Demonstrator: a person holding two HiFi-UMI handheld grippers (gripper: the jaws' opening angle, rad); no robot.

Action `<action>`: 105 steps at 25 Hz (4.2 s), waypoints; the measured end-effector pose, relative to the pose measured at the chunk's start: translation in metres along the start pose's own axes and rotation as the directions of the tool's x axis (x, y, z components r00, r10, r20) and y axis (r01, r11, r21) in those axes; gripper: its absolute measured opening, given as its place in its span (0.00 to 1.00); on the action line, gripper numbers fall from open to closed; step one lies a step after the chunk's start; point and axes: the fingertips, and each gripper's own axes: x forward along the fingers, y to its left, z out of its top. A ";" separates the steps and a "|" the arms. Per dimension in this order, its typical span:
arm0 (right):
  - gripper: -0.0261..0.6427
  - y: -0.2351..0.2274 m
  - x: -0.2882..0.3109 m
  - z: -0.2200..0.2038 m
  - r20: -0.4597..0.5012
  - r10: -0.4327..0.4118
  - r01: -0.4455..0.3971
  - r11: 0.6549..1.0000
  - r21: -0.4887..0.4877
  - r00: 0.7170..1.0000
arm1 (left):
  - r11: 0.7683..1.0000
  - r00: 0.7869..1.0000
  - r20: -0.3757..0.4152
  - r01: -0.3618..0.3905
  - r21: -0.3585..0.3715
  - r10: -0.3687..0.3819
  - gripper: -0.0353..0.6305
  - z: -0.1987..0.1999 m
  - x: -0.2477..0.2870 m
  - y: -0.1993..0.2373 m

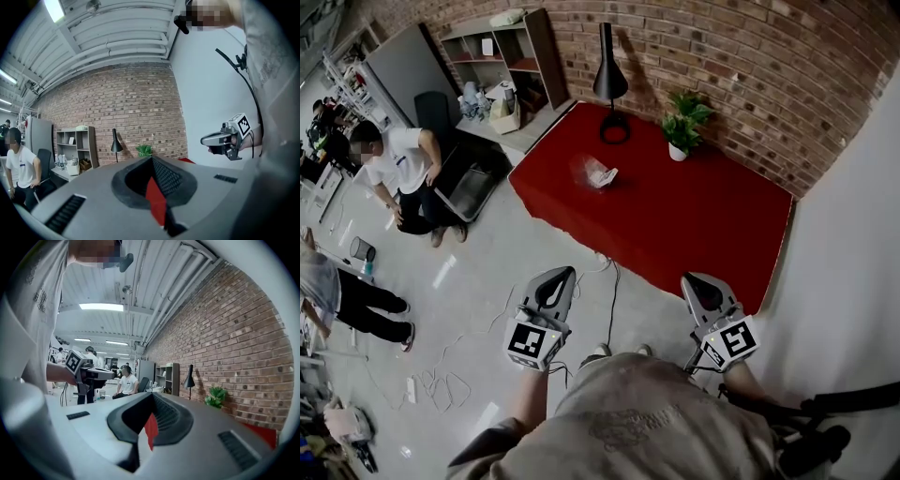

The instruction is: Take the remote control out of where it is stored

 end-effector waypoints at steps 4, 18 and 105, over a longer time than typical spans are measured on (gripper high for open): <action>0.06 -0.011 -0.004 0.000 0.021 0.011 -0.011 1.000 -0.006 1.000 | 0.997 0.997 0.018 -0.073 0.016 0.073 0.06 0.000 0.001 -0.001; 0.06 -0.037 -0.015 -0.012 0.055 0.044 -0.044 0.999 -0.014 0.998 | 0.989 0.987 0.087 -0.139 0.045 0.135 0.06 0.016 0.017 -0.016; 0.06 -0.097 0.450 0.045 0.022 -0.042 0.045 0.984 -0.173 0.999 | 0.998 0.981 0.183 -0.059 0.000 0.058 0.06 -0.005 0.197 0.400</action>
